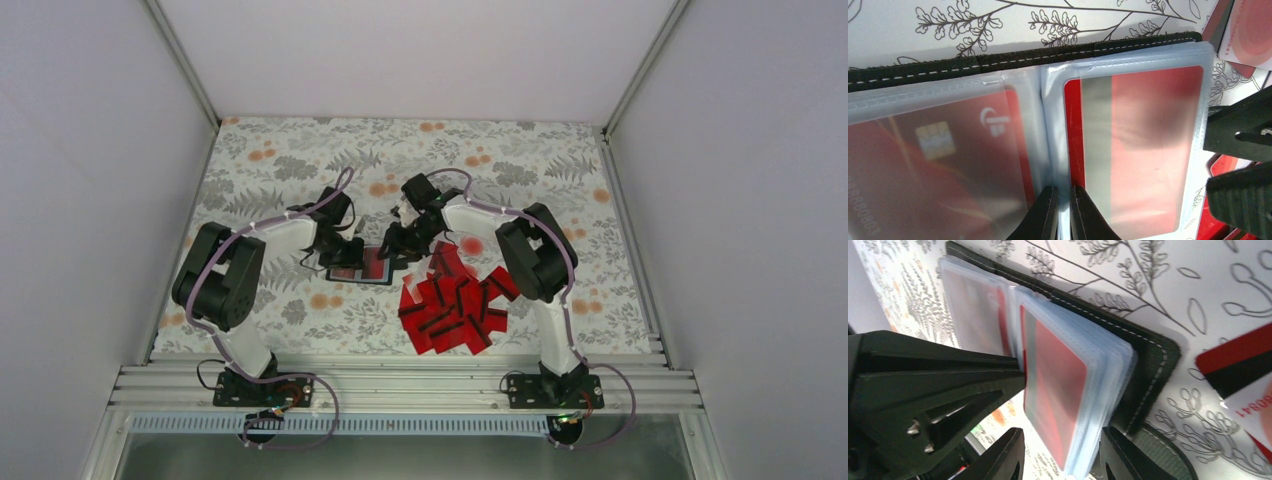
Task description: Put the credit cards into the card holder
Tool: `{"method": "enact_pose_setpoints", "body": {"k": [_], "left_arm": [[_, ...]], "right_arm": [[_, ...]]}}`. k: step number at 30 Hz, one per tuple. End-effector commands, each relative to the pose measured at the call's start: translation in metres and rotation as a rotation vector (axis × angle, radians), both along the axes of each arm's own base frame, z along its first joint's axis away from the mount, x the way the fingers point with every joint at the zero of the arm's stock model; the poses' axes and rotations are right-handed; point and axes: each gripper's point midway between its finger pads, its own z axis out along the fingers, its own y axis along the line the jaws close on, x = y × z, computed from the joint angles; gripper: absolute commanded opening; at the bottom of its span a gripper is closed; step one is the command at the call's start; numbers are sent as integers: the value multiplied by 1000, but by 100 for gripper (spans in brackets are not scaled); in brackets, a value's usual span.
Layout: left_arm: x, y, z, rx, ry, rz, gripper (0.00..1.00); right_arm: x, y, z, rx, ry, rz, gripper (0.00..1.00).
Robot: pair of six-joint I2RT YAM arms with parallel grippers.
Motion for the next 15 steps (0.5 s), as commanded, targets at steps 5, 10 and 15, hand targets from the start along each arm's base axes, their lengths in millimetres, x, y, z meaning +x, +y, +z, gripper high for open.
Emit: {"method": "enact_pose_setpoints", "body": {"k": [5, 10, 15], "left_arm": [[-7, -7, -16, -2, 47, -47, 8], [-7, -8, -14, -6, 49, -53, 8], [-9, -8, -15, -9, 54, -58, 8]], "right_arm": [[-6, 2, 19, 5, -47, 32, 40], [-6, 9, 21, 23, -44, 38, 39], [-6, 14, 20, 32, -37, 43, 39]]}}
